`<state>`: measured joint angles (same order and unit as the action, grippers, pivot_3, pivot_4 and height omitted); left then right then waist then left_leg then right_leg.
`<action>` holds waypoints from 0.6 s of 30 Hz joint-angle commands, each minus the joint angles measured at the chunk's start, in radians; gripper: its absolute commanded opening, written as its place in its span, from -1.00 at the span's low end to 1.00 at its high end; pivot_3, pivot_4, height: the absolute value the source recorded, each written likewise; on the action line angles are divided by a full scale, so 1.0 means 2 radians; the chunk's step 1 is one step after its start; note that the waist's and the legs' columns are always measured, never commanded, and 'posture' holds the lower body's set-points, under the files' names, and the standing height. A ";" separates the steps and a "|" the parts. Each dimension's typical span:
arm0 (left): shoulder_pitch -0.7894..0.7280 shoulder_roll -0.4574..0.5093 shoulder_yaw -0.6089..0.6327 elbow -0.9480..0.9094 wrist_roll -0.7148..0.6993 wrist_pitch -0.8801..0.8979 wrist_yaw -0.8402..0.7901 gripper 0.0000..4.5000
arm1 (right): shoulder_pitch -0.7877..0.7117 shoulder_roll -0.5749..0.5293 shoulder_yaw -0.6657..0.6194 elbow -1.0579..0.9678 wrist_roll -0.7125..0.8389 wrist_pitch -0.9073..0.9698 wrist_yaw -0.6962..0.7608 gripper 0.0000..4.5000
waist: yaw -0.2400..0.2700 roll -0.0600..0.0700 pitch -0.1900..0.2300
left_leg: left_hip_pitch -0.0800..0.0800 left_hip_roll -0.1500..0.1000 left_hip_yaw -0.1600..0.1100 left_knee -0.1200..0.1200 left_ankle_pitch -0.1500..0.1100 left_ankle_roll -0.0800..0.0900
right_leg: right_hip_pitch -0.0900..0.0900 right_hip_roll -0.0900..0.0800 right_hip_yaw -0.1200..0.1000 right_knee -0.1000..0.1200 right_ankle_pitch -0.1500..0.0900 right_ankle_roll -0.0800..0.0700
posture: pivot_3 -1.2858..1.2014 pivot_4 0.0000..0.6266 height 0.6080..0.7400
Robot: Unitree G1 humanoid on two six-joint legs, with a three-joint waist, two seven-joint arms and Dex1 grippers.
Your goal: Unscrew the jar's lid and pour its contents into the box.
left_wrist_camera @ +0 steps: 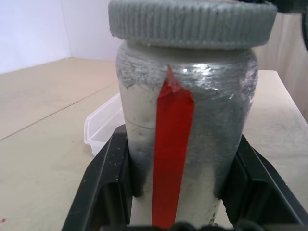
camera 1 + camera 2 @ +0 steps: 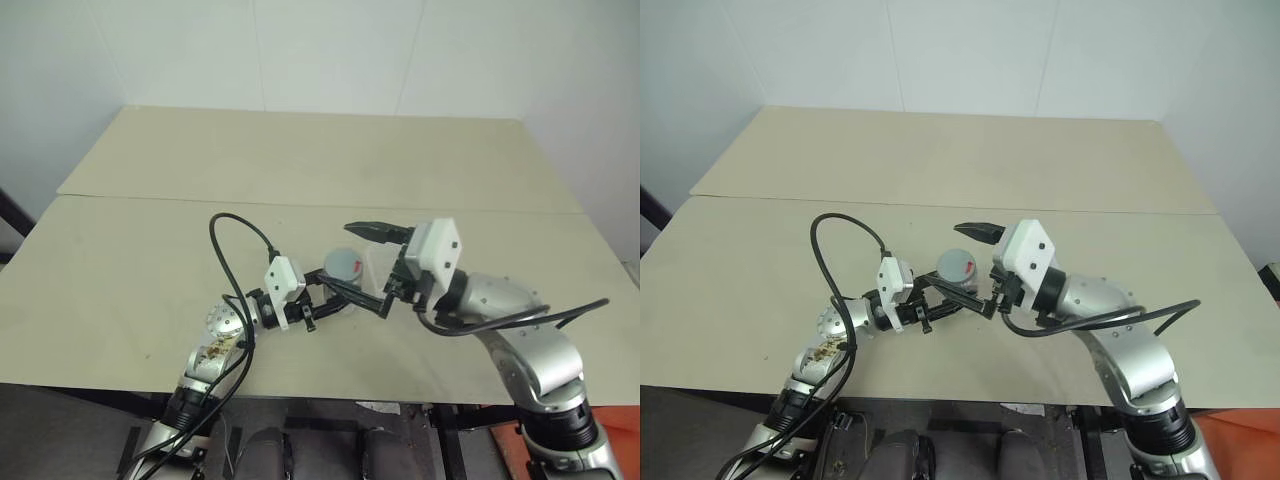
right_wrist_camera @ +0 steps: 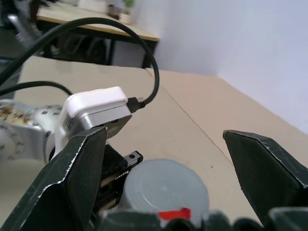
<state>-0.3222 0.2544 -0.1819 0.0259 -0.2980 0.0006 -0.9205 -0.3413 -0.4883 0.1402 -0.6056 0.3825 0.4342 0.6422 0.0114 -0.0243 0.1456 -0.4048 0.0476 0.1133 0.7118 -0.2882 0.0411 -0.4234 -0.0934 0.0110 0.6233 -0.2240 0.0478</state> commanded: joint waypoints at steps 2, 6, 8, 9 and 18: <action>-0.017 -0.003 0.001 0.004 0.000 -0.013 -0.003 -0.11 | -0.007 0.011 0.002 -0.018 -0.029 0.020 -0.045 0.99 | 0.000 0.000 0.000 | 0.000 0.000 0.000 0.000 0.000 0.000 | 0.000 0.000 0.000 0.000 0.000 0.000 | 0.03 -0.52 1.00; -0.017 -0.003 0.001 0.005 0.000 -0.016 -0.004 -0.11 | -0.004 0.004 0.004 -0.009 -0.038 0.022 -0.042 0.99 | 0.000 0.000 0.000 | 0.000 0.000 0.000 0.000 0.000 0.000 | 0.000 0.000 0.000 0.000 0.000 0.000 | 0.03 -0.52 1.00; -0.016 -0.002 0.002 0.004 0.000 -0.016 -0.002 -0.11 | -0.004 0.006 0.005 -0.005 -0.041 0.023 -0.044 0.99 | 0.000 0.000 0.000 | 0.000 0.000 0.000 0.000 0.000 0.000 | 0.000 0.000 0.000 0.000 0.000 0.000 | 0.03 -0.52 1.00; -0.015 -0.002 0.002 0.002 0.000 -0.016 -0.001 -0.11 | -0.004 0.006 0.006 -0.004 -0.043 0.023 -0.043 0.99 | 0.000 0.000 0.000 | 0.000 0.000 0.000 0.000 0.000 0.000 | 0.000 0.000 0.000 0.000 0.000 0.000 | 0.03 -0.52 1.00; -0.004 0.001 0.004 -0.006 -0.002 -0.016 0.003 -0.11 | 0.001 0.010 0.002 0.000 -0.046 0.032 -0.046 0.99 | 0.000 0.000 0.000 | 0.000 0.000 0.000 0.000 0.000 0.000 | 0.000 0.000 0.000 0.000 0.000 0.000 | 0.03 -0.52 1.00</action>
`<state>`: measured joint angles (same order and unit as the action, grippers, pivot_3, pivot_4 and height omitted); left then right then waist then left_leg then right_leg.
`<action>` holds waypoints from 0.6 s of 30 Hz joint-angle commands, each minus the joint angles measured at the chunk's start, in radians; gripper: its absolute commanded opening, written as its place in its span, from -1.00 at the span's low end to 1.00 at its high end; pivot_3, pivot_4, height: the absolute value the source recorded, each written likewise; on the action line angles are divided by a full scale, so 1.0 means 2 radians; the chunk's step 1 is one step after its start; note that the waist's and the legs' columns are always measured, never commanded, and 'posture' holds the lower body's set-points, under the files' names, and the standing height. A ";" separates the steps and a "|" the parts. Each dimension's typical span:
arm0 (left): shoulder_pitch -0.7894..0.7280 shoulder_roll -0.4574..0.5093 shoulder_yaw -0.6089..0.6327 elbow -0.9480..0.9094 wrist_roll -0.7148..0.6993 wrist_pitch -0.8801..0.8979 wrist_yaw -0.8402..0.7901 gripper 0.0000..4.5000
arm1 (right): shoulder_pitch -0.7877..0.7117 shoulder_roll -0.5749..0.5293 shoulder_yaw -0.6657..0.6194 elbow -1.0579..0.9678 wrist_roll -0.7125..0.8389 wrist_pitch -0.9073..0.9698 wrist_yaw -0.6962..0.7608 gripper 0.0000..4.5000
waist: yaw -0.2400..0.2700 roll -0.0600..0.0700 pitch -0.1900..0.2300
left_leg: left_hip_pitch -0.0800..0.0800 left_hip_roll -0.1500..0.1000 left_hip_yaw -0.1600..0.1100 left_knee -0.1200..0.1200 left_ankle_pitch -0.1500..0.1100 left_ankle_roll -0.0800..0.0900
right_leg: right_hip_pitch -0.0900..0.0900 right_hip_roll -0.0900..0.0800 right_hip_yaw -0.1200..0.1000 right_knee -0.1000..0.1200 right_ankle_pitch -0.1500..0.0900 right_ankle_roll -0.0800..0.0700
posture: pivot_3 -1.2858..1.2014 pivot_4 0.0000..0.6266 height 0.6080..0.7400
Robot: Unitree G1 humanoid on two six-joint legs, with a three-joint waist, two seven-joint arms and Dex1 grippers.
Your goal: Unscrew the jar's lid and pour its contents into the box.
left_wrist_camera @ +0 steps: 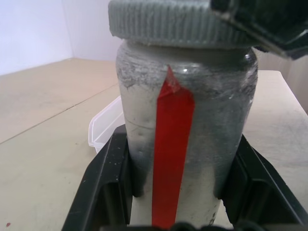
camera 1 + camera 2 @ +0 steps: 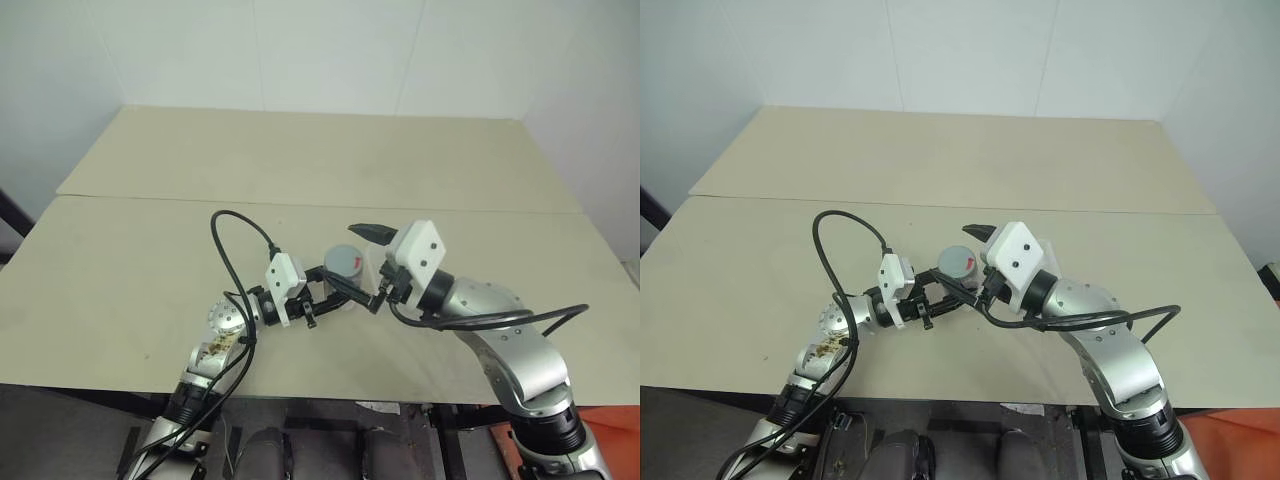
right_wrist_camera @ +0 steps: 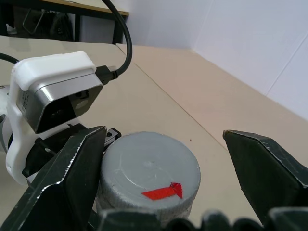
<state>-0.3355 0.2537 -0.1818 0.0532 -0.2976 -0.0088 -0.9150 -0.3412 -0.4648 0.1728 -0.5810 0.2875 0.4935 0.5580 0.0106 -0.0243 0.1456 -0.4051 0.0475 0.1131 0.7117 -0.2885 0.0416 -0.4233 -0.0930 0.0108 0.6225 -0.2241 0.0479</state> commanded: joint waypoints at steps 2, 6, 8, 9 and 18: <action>0.004 0.003 0.004 -0.020 -0.003 -0.011 -0.001 -0.11 | 0.006 -0.006 -0.023 -0.015 0.007 0.002 -0.001 0.99 | 0.000 0.000 0.000 | 0.000 0.000 0.000 0.000 0.000 0.000 | 0.000 0.000 0.000 0.000 0.000 0.000 | 0.03 -0.52 1.00; 0.005 0.004 0.005 -0.018 -0.007 -0.010 -0.004 -0.11 | 0.020 -0.012 -0.045 -0.022 0.024 0.003 0.005 0.99 | 0.000 0.000 0.000 | 0.000 0.000 0.000 0.000 0.000 0.000 | 0.000 0.000 0.000 0.000 0.000 0.000 | 0.03 -0.52 1.00; 0.004 0.003 0.006 -0.017 -0.009 -0.009 -0.005 -0.11 | 0.028 -0.014 -0.055 -0.025 0.037 0.003 0.006 0.99 | 0.000 0.000 0.000 | 0.000 0.000 0.000 0.000 0.000 0.000 | 0.000 0.000 0.000 0.000 0.000 0.000 | 0.03 -0.52 1.00; 0.003 0.003 0.007 -0.015 -0.010 -0.009 -0.005 -0.11 | 0.031 -0.014 -0.061 -0.026 0.045 0.006 0.005 0.99 | 0.000 0.000 0.000 | 0.000 0.000 0.000 0.000 0.000 0.000 | 0.000 0.000 0.000 0.000 0.000 0.000 | 0.03 -0.52 1.00; 0.002 0.002 0.007 -0.008 -0.008 -0.014 -0.009 -0.11 | 0.066 -0.034 -0.098 -0.035 0.071 -0.006 0.018 0.99 | 0.000 0.000 0.000 | 0.000 0.000 0.000 0.000 0.000 0.000 | 0.000 0.000 0.000 0.000 0.000 0.000 | 0.03 -0.52 1.00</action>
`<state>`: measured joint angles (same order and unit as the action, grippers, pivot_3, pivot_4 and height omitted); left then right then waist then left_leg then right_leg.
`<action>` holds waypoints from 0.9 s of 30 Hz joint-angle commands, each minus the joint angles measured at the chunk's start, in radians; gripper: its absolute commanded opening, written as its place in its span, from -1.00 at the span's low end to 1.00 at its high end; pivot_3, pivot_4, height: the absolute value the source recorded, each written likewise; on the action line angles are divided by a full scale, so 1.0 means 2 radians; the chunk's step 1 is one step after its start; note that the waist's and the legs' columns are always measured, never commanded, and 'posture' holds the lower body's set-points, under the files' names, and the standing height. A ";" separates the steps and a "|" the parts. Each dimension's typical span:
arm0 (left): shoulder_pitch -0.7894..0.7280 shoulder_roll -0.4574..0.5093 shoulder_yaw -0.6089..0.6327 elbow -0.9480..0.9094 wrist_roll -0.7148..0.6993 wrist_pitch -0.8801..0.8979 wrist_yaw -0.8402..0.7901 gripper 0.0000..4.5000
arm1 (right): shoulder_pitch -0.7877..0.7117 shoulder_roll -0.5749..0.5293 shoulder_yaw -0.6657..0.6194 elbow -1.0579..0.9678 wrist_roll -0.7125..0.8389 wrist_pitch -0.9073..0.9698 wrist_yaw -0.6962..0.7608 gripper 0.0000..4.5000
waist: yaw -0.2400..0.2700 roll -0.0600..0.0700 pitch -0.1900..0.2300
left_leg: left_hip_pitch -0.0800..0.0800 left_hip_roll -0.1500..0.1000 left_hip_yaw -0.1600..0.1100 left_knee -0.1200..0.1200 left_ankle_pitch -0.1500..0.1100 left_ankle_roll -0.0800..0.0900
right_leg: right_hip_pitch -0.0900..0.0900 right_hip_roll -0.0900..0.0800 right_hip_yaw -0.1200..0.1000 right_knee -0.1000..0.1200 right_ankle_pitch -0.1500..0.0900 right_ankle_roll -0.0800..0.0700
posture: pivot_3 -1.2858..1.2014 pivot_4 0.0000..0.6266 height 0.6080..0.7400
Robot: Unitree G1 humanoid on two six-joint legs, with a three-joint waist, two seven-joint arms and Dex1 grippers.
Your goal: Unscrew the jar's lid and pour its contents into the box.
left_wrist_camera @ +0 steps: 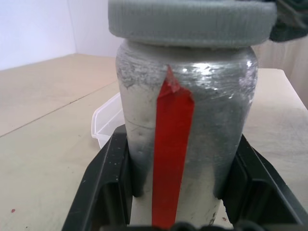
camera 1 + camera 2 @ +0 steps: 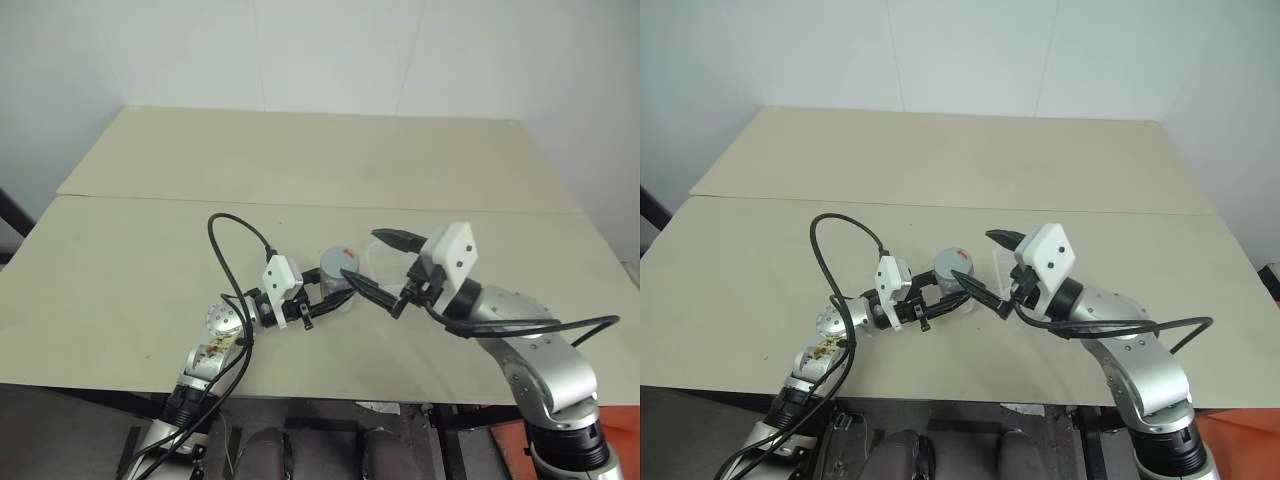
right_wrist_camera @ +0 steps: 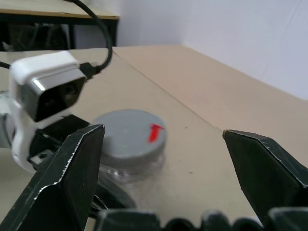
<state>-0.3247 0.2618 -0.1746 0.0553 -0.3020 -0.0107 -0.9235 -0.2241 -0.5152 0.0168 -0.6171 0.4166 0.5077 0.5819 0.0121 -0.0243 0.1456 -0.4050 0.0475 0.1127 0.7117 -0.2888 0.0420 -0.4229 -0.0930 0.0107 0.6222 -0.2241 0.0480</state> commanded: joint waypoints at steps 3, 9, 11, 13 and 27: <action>-0.004 -0.002 0.003 -0.007 -0.005 -0.015 -0.006 -0.11 | 0.006 -0.011 -0.028 -0.020 0.014 -0.017 0.011 0.99 | -0.001 0.000 0.000 | 0.000 0.000 0.000 0.000 0.000 0.000 | 0.000 0.000 0.000 0.000 0.000 0.000 | 0.03 -0.52 1.00; -0.006 -0.003 0.002 -0.004 -0.003 -0.016 -0.007 -0.11 | -0.030 -0.001 -0.022 -0.033 0.041 -0.006 0.008 0.99 | -0.001 0.000 0.000 | 0.000 0.000 0.000 0.000 0.000 0.000 | 0.000 0.000 0.000 0.000 0.000 0.000 | 0.03 -0.52 1.00; -0.007 -0.004 0.002 -0.003 -0.002 -0.017 -0.006 -0.11 | -0.042 0.004 -0.012 -0.032 0.041 -0.003 0.006 0.99 | -0.001 0.000 0.000 | 0.000 0.000 0.000 0.000 0.000 0.000 | 0.000 0.000 0.000 0.000 0.000 0.000 | 0.03 -0.52 1.00; -0.008 -0.005 0.001 -0.003 -0.001 -0.017 -0.006 -0.11 | -0.055 0.010 0.015 -0.023 0.024 -0.006 0.005 0.99 | -0.001 0.000 0.000 | 0.000 0.000 0.000 0.000 0.000 0.000 | 0.000 0.000 0.000 0.000 0.000 0.000 | 0.03 -0.52 1.00; -0.003 -0.005 0.001 -0.012 0.001 -0.017 -0.002 -0.11 | -0.069 0.044 0.078 0.032 -0.036 -0.024 -0.001 0.99 | -0.001 0.000 0.000 | 0.000 0.000 0.000 0.000 0.000 0.000 | 0.000 0.000 0.000 0.000 0.000 0.000 | 0.03 -0.52 1.00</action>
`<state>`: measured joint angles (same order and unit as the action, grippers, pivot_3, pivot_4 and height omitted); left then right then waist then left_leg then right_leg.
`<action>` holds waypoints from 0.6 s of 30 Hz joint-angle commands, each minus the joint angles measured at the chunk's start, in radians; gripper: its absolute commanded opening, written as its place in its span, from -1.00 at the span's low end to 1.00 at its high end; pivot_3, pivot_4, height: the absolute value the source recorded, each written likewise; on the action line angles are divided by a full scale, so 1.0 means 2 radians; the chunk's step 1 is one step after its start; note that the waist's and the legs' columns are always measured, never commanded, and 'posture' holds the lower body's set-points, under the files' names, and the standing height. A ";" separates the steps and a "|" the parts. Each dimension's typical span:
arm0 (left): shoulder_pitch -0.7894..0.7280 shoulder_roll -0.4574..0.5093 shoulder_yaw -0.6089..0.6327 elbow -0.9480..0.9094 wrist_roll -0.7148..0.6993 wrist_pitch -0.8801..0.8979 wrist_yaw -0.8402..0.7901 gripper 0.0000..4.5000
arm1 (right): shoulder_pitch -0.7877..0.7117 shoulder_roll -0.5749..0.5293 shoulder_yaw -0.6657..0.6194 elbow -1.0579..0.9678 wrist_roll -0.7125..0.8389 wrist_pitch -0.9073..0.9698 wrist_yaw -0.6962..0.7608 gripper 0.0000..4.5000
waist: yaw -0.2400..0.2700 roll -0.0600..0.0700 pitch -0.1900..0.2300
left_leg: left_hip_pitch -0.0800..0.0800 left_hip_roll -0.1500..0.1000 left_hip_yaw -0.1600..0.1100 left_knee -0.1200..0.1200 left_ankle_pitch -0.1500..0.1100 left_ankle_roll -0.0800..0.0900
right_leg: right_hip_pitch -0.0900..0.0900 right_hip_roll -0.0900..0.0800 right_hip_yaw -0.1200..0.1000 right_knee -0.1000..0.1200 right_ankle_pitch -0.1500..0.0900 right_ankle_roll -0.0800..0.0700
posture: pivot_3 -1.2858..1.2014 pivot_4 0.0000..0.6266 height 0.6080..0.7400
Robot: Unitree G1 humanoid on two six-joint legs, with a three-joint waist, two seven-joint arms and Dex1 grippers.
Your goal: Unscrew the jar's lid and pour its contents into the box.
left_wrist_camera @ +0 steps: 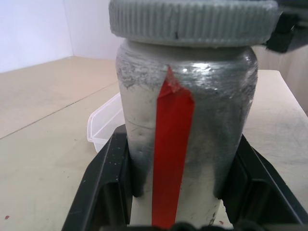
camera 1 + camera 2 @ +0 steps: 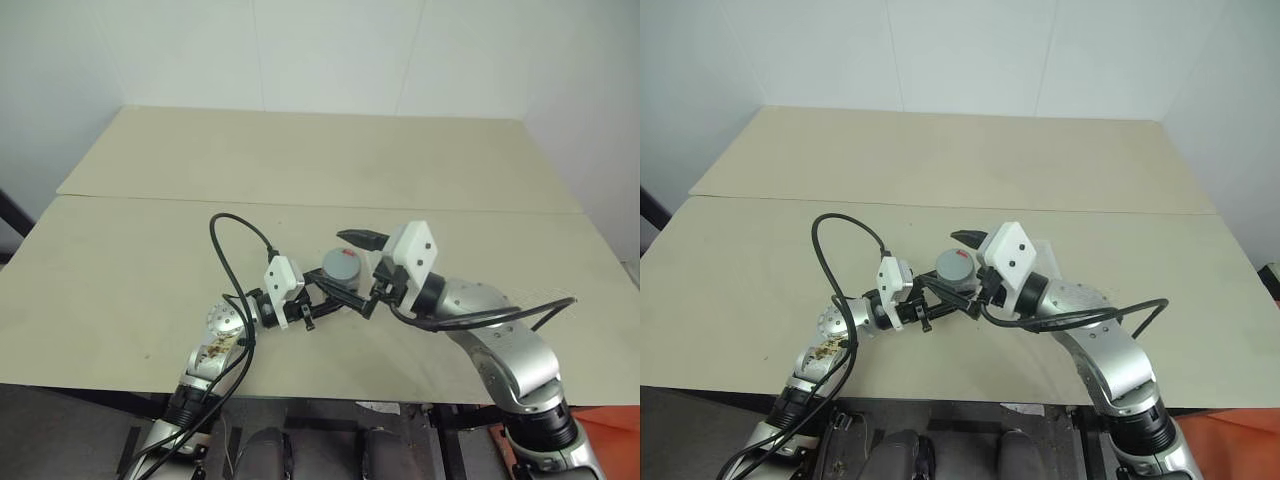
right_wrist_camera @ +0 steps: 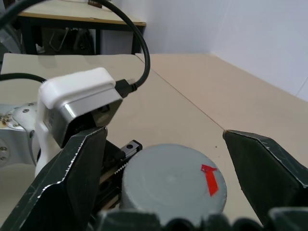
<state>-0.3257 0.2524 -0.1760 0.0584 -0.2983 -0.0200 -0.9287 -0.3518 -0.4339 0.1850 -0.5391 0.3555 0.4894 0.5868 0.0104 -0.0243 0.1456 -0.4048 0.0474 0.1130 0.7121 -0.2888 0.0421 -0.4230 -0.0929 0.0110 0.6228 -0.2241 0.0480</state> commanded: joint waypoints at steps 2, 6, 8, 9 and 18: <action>-0.002 0.000 0.002 -0.014 -0.001 -0.012 0.000 -0.11 | -0.005 0.004 -0.008 -0.006 -0.007 -0.015 -0.003 0.99 | 0.000 0.000 0.000 | 0.000 0.000 0.000 0.000 0.000 0.000 | 0.000 0.000 0.000 0.000 0.000 0.000 | 0.03 -0.52 1.00; -0.002 0.000 0.001 -0.011 0.000 -0.014 0.000 -0.11 | 0.002 0.003 -0.035 -0.006 0.005 -0.013 -0.003 0.99 | 0.000 0.000 0.000 | 0.000 0.000 0.000 0.000 0.000 0.000 | 0.000 0.000 0.000 0.000 0.000 0.000 | 0.03 -0.52 1.00; -0.003 0.000 0.001 -0.009 0.000 -0.014 0.000 -0.11 | 0.011 -0.001 -0.051 -0.009 0.015 -0.013 0.003 0.99 | 0.001 0.000 0.000 | 0.000 0.000 0.000 0.000 0.000 0.000 | 0.000 0.000 0.000 0.000 0.000 0.000 | 0.03 -0.52 1.00; -0.004 -0.001 0.001 -0.009 0.000 -0.014 0.000 -0.11 | 0.017 -0.005 -0.056 -0.011 0.018 -0.014 0.006 0.99 | 0.000 0.000 0.000 | 0.000 0.000 0.000 0.000 0.000 0.000 | 0.000 0.000 0.000 0.000 0.000 0.000 | 0.03 -0.52 1.00; -0.005 0.000 0.001 -0.006 0.000 -0.016 -0.003 -0.11 | 0.057 -0.029 -0.085 -0.023 0.032 -0.023 0.019 0.99 | 0.000 0.000 0.000 | 0.000 0.000 0.000 0.000 0.000 0.000 | 0.000 0.000 0.000 0.000 0.000 0.000 | 0.03 -0.52 1.00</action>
<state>-0.3258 0.2526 -0.1769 0.0609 -0.2941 -0.0214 -0.9263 -0.2424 -0.4837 0.0768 -0.5549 0.4106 0.4751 0.6321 0.0103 -0.0243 0.1456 -0.4047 0.0474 0.1128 0.7120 -0.2889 0.0422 -0.4227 -0.0929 0.0112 0.6226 -0.2241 0.0480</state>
